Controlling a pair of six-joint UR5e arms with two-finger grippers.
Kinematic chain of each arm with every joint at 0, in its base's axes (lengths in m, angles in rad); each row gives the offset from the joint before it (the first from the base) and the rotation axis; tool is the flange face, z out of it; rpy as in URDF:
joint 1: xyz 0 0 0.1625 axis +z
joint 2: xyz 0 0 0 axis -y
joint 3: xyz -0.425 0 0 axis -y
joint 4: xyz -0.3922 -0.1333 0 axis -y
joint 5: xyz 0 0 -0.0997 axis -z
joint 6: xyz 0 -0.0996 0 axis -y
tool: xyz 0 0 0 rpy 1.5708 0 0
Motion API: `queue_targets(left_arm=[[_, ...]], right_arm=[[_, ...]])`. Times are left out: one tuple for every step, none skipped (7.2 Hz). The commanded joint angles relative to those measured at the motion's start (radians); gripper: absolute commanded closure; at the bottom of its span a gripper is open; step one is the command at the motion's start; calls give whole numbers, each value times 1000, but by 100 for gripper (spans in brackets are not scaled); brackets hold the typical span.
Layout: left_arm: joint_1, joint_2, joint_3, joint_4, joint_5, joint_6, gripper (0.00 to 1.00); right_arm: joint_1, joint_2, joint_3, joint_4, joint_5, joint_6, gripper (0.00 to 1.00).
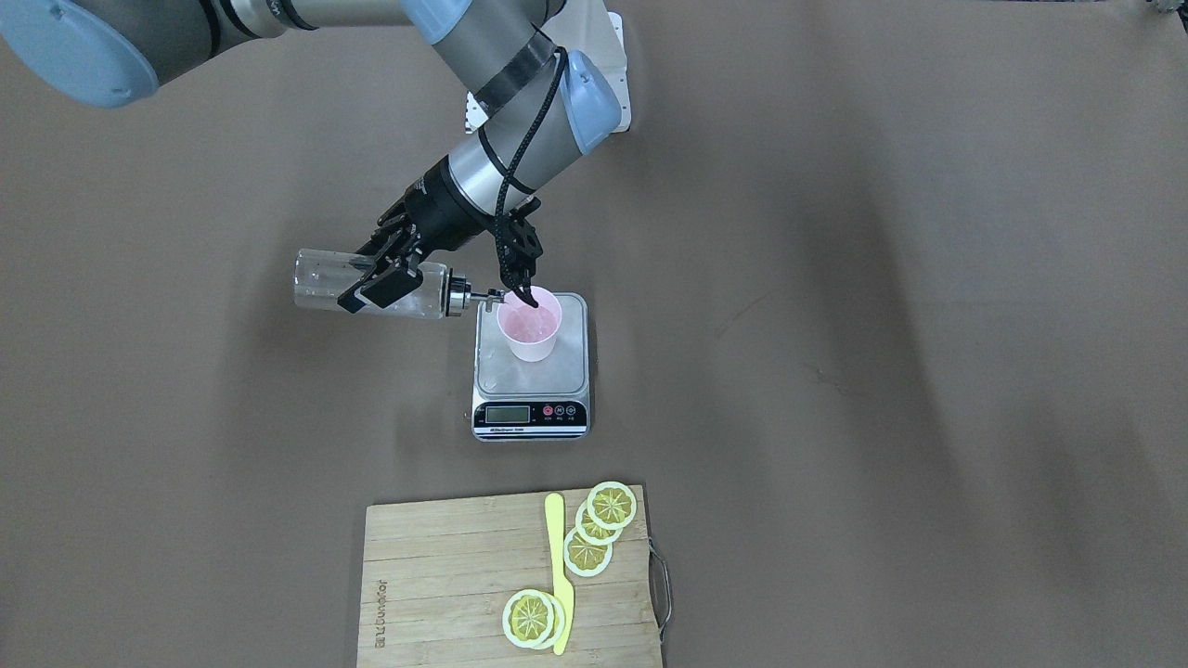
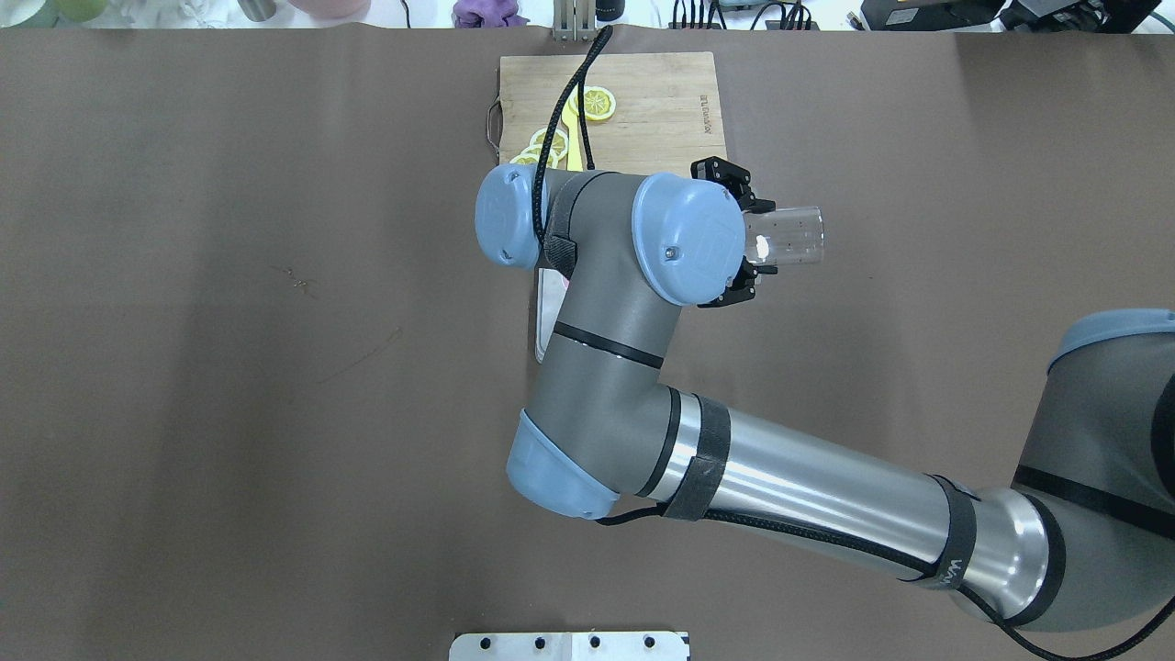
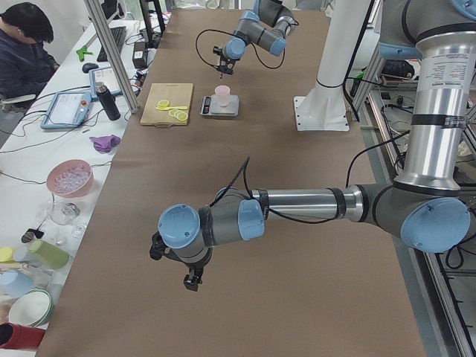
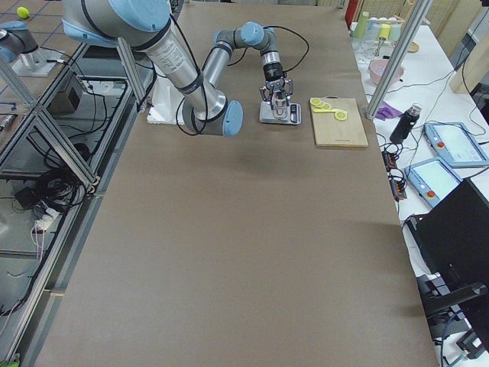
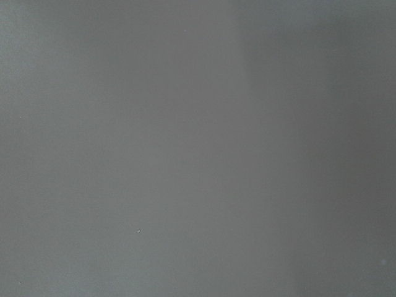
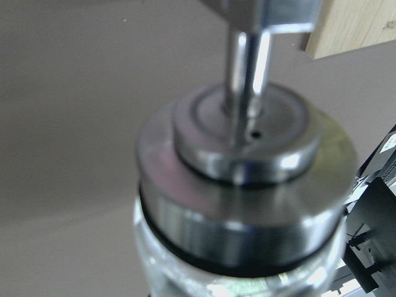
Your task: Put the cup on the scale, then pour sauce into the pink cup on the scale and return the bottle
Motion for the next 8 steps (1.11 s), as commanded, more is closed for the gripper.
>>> queue_targets(left_arm=[[0, 0, -1, 0, 0, 0, 2], [0, 0, -1, 0, 0, 0, 2], [0, 0, -1, 2, -1, 0, 2], [0, 0, -1, 2, -1, 0, 2], [-2, 0, -1, 2, 0, 0, 2], [0, 0, -2, 2, 0, 0, 2], [0, 0, -2, 2, -1, 0, 2], [0, 0, -10, 3, -1, 0, 2]], right_arm=[[0, 2, 0, 0, 0, 0, 100], [0, 1, 0, -6, -2, 0, 100], [-2, 4, 0, -16, -5, 0, 100], [-2, 4, 0, -16, -5, 1, 100], [-3, 4, 0, -17, -6, 1, 100], [-3, 4, 0, -17, -6, 1, 100], [-3, 5, 0, -16, -6, 1, 100], [-2, 5, 0, -13, -5, 4, 100]])
